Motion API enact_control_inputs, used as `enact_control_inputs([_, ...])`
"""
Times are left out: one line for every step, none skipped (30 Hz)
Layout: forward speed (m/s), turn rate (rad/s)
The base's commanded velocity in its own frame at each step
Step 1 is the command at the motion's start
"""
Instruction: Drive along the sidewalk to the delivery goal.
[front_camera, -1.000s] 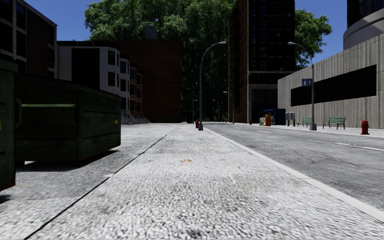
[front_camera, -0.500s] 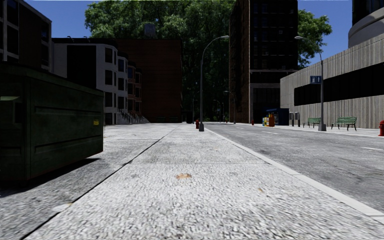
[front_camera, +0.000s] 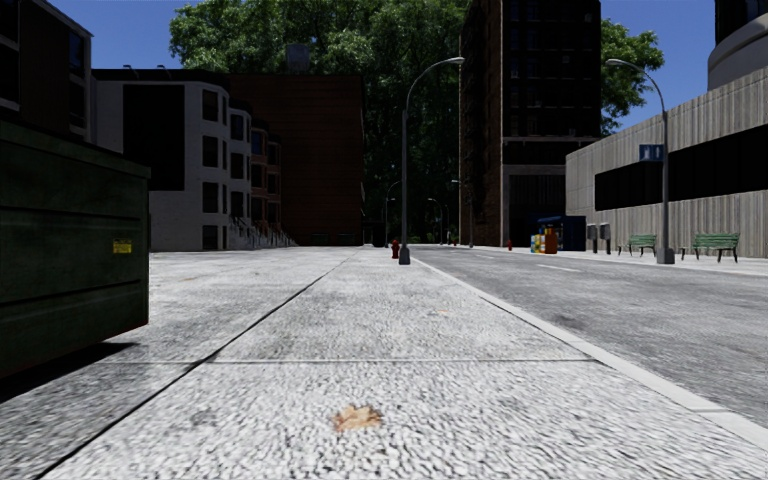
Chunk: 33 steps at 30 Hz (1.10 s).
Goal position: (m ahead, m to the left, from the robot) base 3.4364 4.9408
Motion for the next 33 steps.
enact_control_inputs([2.0, 0.0])
enact_control_inputs([2.0, 0.0])
enact_control_inputs([2.0, 0.0])
enact_control_inputs([2.0, 0.0])
enact_control_inputs([2.0, 0.0])
enact_control_inputs([2.0, 0.0])
enact_control_inputs([2.0, 0.0])
enact_control_inputs([2.0, 0.0])
enact_control_inputs([2.0, 0.0])
enact_control_inputs([2.0, 0.0])
enact_control_inputs([2.0, 0.0])
enact_control_inputs([2.0, 0.0])
enact_control_inputs([2.0, 0.0])
enact_control_inputs([2.0, 0.01])
enact_control_inputs([2.0, 0.06])
enact_control_inputs([2.0, 0.06])
enact_control_inputs([2.0, 0.08])
enact_control_inputs([2.0, 0.14])
enact_control_inputs([2.0, 0.18])
enact_control_inputs([2.0, 0.18])
enact_control_inputs([2.0, 0.27])
enact_control_inputs([2.0, 0.37])
enact_control_inputs([2.0, 0.42])
enact_control_inputs([2.0, 0.42])
enact_control_inputs([2.0, 0.44])
enact_control_inputs([1.93, 0.46])
enact_control_inputs([1.81, 0.49])
enact_control_inputs([1.81, 0.49])
enact_control_inputs([1.7, 0.53])
enact_control_inputs([1.62, 0.56])
enact_control_inputs([1.59, 0.57])
enact_control_inputs([1.59, 0.57])
enact_control_inputs([1.59, 0.57])
